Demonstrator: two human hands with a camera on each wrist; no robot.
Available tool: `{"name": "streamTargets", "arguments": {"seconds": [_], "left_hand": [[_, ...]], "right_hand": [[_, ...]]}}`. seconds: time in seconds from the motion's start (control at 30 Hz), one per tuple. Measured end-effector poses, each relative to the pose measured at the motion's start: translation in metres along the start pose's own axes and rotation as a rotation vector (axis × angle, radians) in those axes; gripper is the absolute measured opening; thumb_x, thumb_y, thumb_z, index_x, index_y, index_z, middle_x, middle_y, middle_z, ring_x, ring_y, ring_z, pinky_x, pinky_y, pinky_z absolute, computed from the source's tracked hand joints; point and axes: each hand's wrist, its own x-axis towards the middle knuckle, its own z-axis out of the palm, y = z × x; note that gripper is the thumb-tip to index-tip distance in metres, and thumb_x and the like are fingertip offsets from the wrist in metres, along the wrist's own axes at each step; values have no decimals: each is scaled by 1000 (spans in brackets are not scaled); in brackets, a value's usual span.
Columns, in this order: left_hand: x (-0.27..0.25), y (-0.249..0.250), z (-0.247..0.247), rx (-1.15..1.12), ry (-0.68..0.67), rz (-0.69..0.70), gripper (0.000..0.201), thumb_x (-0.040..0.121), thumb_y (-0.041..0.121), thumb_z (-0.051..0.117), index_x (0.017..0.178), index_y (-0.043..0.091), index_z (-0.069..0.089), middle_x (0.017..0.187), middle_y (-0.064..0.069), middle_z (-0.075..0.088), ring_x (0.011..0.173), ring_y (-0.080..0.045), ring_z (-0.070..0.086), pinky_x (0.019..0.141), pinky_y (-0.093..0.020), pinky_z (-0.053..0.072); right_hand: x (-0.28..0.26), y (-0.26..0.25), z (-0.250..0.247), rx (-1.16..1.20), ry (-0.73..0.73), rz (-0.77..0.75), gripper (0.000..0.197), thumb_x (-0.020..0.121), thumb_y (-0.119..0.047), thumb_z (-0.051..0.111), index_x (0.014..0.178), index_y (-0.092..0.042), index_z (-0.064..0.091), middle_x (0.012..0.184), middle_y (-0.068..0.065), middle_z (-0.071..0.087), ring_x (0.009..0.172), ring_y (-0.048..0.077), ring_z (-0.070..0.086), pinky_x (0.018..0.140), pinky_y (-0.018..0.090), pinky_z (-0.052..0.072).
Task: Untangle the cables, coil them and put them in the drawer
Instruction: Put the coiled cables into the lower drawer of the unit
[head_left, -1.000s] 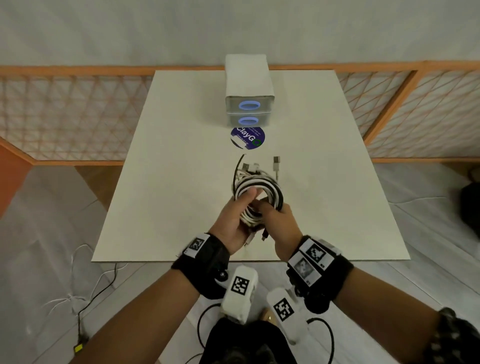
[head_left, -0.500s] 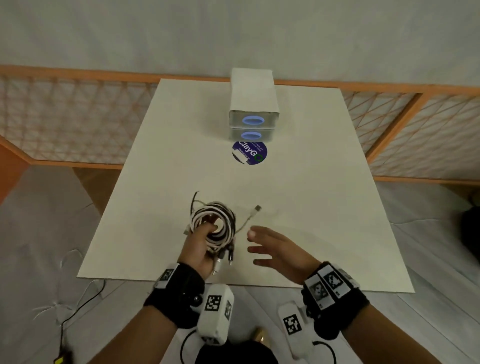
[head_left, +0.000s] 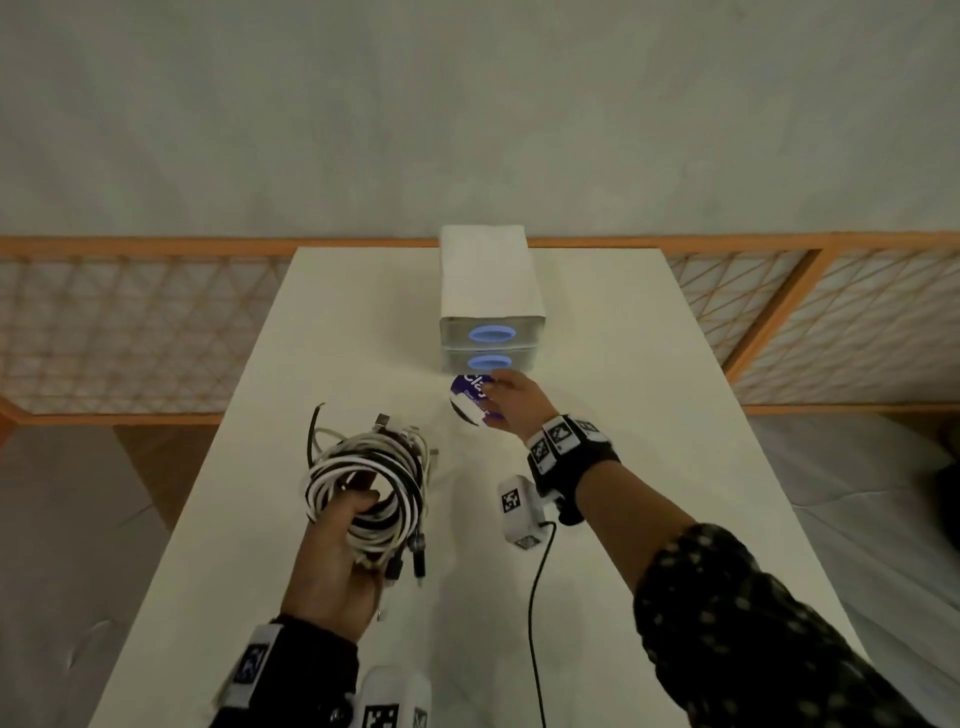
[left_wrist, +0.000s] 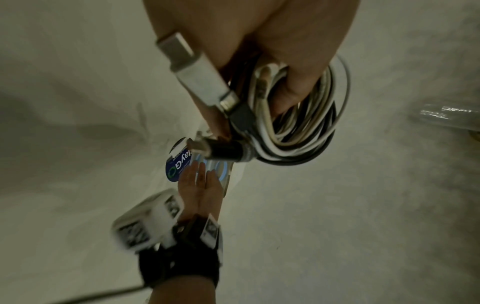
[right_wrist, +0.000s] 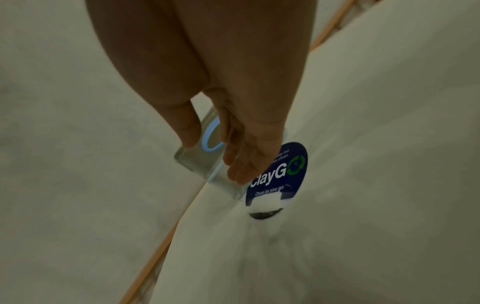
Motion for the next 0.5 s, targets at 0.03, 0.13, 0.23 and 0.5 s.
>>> {"name": "streamTargets", "arguments": {"seconds": [0.03, 0.13, 0.23, 0.5], "left_hand": [[2, 0, 0, -9, -15, 1, 30, 88, 2, 38, 92, 12, 66, 82, -4, 73, 69, -16, 69, 55, -25, 53], [9, 3, 0, -25, -29, 7, 30, 88, 2, 38, 95, 12, 66, 86, -5, 74, 73, -16, 70, 60, -25, 55], [16, 6, -2, 24, -2, -2, 32, 87, 5, 41, 85, 16, 71, 80, -5, 70, 67, -18, 66, 56, -29, 49], [26, 10, -1, 56, 53, -17, 38, 87, 8, 43, 68, 22, 72, 70, -1, 68, 58, -14, 61, 53, -28, 38]], "right_hand": [[11, -4, 2, 68, -1, 30, 13, 94, -6, 43, 91, -18, 48, 69, 2, 56, 69, 21, 49, 62, 31, 42], [32, -10, 3, 265, 12, 31, 33, 96, -7, 43, 123, -26, 42, 90, 6, 58, 75, 19, 55, 68, 31, 45], [42, -13, 4, 287, -16, 16, 40, 95, -14, 47, 134, -24, 42, 109, 9, 57, 84, 18, 59, 66, 26, 48], [27, -20, 8, 651, -103, 10, 36, 93, -4, 44, 117, -30, 47, 114, 4, 60, 94, 20, 60, 67, 27, 42]]}}
